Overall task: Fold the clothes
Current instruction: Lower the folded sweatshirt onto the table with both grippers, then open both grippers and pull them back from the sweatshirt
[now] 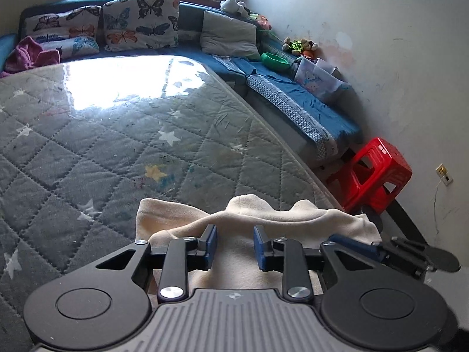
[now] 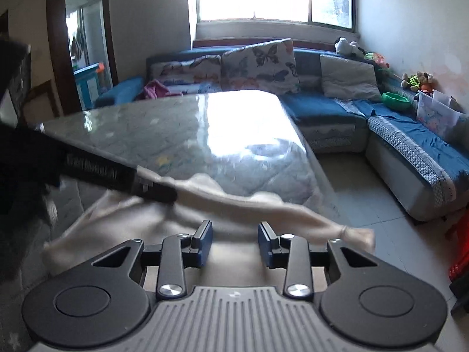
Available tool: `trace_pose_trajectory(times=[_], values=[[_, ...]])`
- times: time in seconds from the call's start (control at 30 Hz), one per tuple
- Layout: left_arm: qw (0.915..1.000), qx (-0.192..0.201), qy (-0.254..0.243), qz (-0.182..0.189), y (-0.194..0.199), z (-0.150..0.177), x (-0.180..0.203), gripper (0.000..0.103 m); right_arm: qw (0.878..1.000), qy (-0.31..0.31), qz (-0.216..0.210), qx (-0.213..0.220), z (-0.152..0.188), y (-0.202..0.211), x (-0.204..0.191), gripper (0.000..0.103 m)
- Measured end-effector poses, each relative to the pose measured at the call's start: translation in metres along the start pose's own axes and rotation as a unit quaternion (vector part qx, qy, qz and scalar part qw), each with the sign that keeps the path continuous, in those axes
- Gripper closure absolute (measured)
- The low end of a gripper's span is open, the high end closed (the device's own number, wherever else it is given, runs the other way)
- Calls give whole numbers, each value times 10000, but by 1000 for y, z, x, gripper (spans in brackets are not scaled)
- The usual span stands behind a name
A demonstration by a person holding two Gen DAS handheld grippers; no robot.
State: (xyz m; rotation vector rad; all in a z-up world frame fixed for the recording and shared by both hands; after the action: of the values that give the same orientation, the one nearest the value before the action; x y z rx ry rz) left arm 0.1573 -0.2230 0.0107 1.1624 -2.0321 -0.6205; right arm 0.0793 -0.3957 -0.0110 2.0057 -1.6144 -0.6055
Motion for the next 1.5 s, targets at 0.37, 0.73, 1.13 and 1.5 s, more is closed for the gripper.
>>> trace_pose_trajectory(times=[0.37,0.73,1.13,1.5], values=[[9980,167,-242,557,55,27,17,74,9994,-23,111,341,22,66,1,67],[9978,10,-407,525,65,81,11,74,9975,-460,484,219,68,90,18,65],[9990,108,-160,397,77,82,-6,73,9970,-462,540,309,69,88,15,64],[9991,60,-32,418,82,85,-5,64,9970,-323,576,405,68,81,-7,48]])
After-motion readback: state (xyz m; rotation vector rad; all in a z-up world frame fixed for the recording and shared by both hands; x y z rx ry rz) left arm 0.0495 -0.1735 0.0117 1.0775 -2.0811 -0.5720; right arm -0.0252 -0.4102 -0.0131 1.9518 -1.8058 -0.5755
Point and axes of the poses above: each gripper's, at about its wrist camera, not at the fingertips, and y roughly against the way its jaws point, x to its right, z to its underside, the point moved 3 cm from there along -y, roughly the way its jaws point
